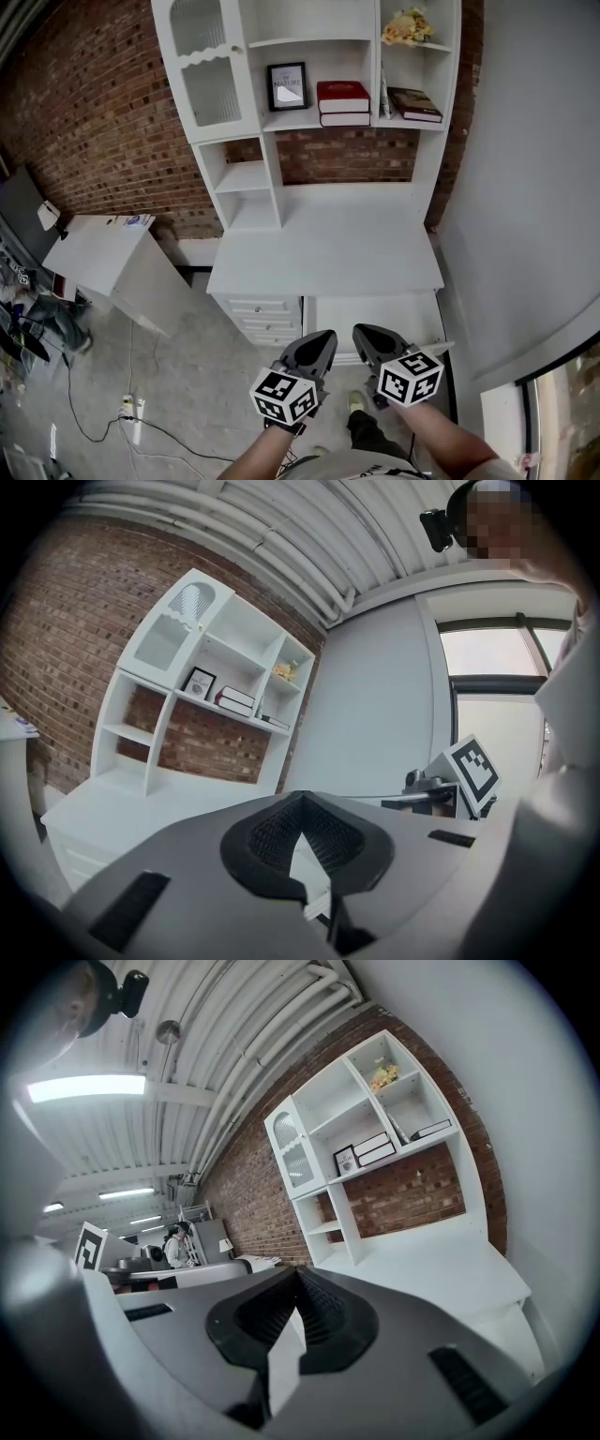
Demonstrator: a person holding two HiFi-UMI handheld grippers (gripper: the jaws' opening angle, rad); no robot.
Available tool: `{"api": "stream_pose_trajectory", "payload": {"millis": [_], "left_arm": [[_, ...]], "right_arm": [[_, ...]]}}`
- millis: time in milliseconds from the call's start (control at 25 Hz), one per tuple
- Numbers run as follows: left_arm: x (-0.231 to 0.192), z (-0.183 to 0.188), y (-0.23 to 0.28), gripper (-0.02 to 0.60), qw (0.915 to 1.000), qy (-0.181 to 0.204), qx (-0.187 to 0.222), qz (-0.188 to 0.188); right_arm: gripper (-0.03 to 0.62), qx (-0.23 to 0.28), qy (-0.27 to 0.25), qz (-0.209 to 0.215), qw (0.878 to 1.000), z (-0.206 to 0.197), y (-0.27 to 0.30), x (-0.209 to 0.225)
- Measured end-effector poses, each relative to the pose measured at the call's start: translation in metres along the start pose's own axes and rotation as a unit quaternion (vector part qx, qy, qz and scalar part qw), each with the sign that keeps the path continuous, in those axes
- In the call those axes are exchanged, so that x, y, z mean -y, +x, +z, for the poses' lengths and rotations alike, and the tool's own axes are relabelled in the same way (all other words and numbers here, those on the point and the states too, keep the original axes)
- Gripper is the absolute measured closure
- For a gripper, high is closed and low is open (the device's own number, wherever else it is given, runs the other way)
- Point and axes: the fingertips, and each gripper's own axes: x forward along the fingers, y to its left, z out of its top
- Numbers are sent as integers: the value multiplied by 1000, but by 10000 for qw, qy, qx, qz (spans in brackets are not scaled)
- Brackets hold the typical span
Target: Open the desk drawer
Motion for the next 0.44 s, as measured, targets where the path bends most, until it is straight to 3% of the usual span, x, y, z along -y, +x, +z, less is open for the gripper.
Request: {"api": "stream_pose_trajectory", "payload": {"millis": [440], "left_arm": [[0, -1, 6, 569, 10000, -38, -18, 19]], "right_arm": [[577, -50, 17, 5, 10000, -1, 1, 5]]}}
